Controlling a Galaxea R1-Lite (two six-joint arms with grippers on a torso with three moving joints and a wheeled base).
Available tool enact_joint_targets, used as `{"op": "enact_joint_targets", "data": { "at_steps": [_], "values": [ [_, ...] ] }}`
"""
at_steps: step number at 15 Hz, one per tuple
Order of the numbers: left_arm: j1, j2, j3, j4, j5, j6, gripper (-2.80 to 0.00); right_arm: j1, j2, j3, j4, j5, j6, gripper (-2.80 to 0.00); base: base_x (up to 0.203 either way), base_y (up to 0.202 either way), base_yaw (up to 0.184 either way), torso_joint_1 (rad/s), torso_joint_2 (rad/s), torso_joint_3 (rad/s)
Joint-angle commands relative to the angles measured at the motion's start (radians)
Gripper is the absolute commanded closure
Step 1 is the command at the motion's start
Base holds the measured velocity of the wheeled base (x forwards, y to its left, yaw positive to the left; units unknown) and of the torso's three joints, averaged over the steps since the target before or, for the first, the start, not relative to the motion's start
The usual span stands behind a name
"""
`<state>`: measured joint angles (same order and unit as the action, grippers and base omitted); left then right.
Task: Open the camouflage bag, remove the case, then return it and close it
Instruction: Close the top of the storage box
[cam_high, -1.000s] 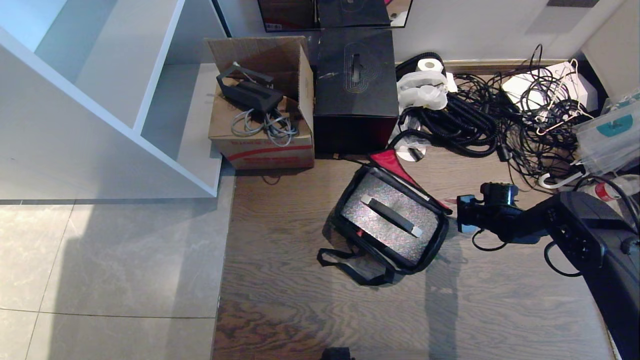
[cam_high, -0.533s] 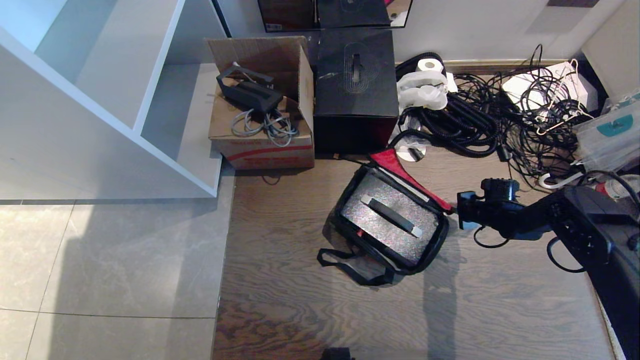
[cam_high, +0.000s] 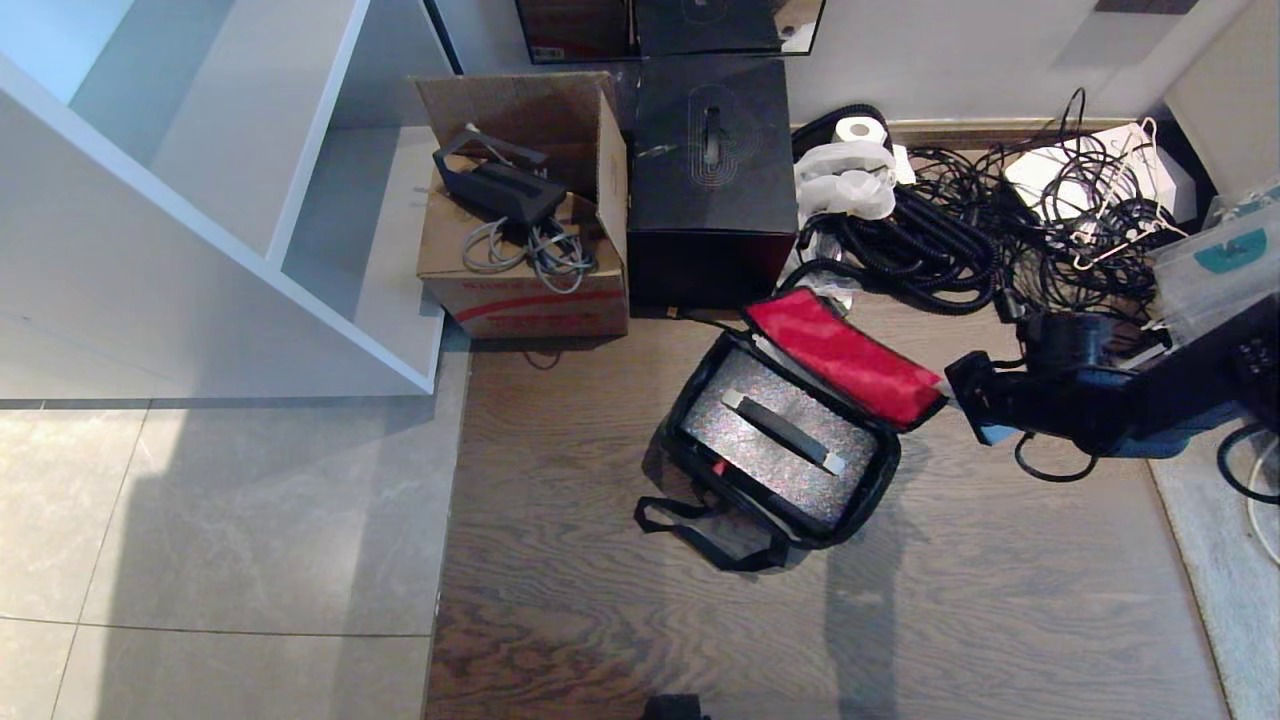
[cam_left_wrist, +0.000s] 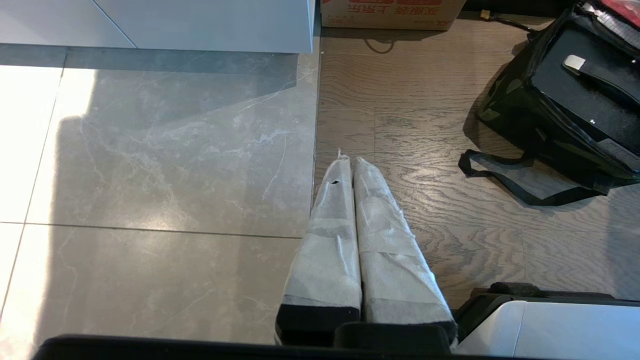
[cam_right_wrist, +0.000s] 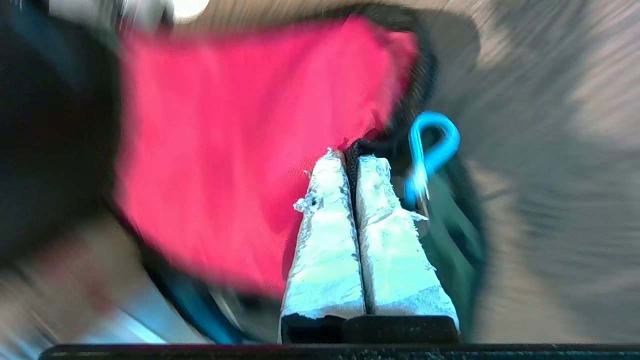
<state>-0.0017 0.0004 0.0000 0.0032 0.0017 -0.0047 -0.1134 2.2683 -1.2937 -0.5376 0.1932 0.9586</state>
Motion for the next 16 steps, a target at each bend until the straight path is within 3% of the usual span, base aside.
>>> {"op": "enact_joint_targets", "data": {
  "at_steps": [1, 7, 8, 12, 14, 16],
  "values": [
    [0.0, 0.0, 0.0, 0.0, 0.0, 0.0, 0.0, 0.048, -0.257, 0.22, -0.033, -0.017, -0.222, 0.0, 0.0, 0.0, 0.0, 0.0, 0.0, 0.0],
    [0.0, 0.0, 0.0, 0.0, 0.0, -0.001, 0.0, 0.218, -0.505, 0.68, -0.14, -0.109, -0.695, 0.0, 0.0, 0.0, 0.0, 0.0, 0.0, 0.0],
    [0.0, 0.0, 0.0, 0.0, 0.0, 0.0, 0.0, 0.246, -0.525, 0.732, -0.145, -0.139, -0.786, -2.8, 0.0, 0.0, 0.0, 0.0, 0.0, 0.0],
    [0.0, 0.0, 0.0, 0.0, 0.0, 0.0, 0.0, 0.381, -0.534, 0.825, -0.219, -0.168, -0.82, -2.8, 0.0, 0.0, 0.0, 0.0, 0.0, 0.0],
    [0.0, 0.0, -0.002, 0.0, 0.0, 0.0, 0.0, 0.431, -0.558, 0.894, -0.279, -0.172, -0.753, -2.8, 0.0, 0.0, 0.0, 0.0, 0.0, 0.0],
    [0.0, 0.0, 0.0, 0.0, 0.0, -0.001, 0.0, 0.428, -0.612, 0.883, -0.287, -0.223, -0.679, -2.8, 0.0, 0.0, 0.0, 0.0, 0.0, 0.0]
  ]
}}
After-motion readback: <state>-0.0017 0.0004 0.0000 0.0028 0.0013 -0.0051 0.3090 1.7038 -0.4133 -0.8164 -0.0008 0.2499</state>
